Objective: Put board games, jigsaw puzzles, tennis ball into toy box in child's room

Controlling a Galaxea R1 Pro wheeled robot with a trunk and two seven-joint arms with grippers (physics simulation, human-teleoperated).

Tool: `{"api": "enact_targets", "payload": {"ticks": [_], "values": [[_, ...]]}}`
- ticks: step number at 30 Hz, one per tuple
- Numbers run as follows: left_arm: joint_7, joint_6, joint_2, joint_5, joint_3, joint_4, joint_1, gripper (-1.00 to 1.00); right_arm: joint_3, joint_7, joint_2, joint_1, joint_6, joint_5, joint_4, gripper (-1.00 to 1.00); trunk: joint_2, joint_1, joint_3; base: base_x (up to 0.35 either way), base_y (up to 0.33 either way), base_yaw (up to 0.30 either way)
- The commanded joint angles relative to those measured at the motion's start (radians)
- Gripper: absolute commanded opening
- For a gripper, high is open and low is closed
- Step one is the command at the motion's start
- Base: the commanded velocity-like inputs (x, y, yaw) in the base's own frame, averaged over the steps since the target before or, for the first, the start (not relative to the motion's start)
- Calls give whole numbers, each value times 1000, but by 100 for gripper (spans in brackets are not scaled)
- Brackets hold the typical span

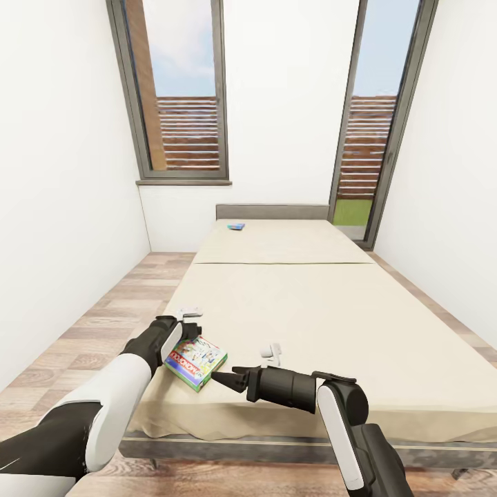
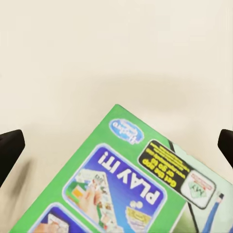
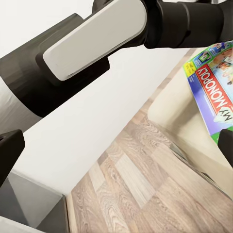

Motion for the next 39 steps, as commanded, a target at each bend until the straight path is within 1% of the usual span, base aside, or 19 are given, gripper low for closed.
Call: {"api": "enact_targets", "payload": {"ticks": [1,9,26,32,39], "values": [[2,5,-1,-1,7,-2,0,100,-1,4,0,-1,4,2,0,100,0,0,-1,-6,0,0],[2,6,-2,-1,7,-2,0,100,-1,4,0,-1,4,2,0,100,0,0,-1,-107,0,0],[2,6,-3,1,7,-2,0,100,0,2,0,0,4,2,0,100,0,0,-1,-9,0,0],[2,6,-3,1,7,-2,0,100,1,2,0,-1,4,2,0,100,0,0,-1,-135,0,0],[2,6,-3,1,7,-2,0,100,1,2,0,0,4,3,0,100,0,0,-1,-31,0,0]]}}
